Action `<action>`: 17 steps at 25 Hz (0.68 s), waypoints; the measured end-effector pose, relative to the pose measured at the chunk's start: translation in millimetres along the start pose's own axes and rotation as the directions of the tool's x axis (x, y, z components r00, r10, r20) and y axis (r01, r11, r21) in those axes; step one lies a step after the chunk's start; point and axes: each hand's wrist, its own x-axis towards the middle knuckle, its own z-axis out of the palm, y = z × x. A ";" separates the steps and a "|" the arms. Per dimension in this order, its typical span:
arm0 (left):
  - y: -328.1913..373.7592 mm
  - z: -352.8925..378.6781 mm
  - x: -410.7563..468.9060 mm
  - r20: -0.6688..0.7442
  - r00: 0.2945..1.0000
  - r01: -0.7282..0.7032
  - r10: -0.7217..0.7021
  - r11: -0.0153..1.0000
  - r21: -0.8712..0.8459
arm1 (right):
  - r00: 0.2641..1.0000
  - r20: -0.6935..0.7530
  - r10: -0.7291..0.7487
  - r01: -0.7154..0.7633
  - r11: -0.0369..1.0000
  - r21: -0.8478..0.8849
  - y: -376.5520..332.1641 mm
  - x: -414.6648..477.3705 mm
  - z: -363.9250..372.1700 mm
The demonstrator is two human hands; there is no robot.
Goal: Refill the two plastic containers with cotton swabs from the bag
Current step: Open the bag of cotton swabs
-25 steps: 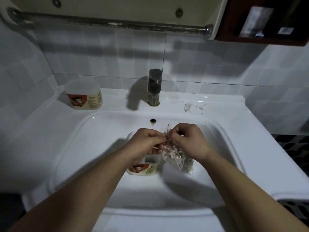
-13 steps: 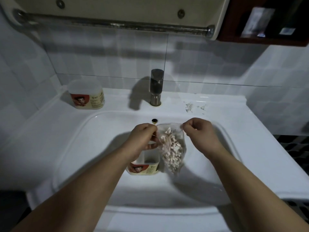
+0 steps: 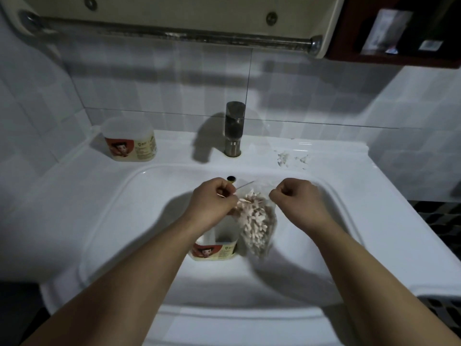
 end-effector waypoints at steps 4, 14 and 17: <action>0.6 -15.9 4.1 -0.086 0.991 -0.083 0.103 0.975 0.205 | 0.999 -0.041 0.035 -0.036 0.999 -0.032 6.3 3.4 -11.3; 0.7 -3.8 3.9 -0.029 0.996 -0.085 0.084 0.995 -0.059 | 0.869 -0.076 -0.489 0.489 0.872 -0.026 -12.7 -14.0 -0.9; 0.3 -1.0 3.2 -0.011 0.997 -0.078 0.077 0.994 -0.081 | 0.717 0.282 -0.638 0.695 0.682 -0.226 -25.0 -8.7 -1.2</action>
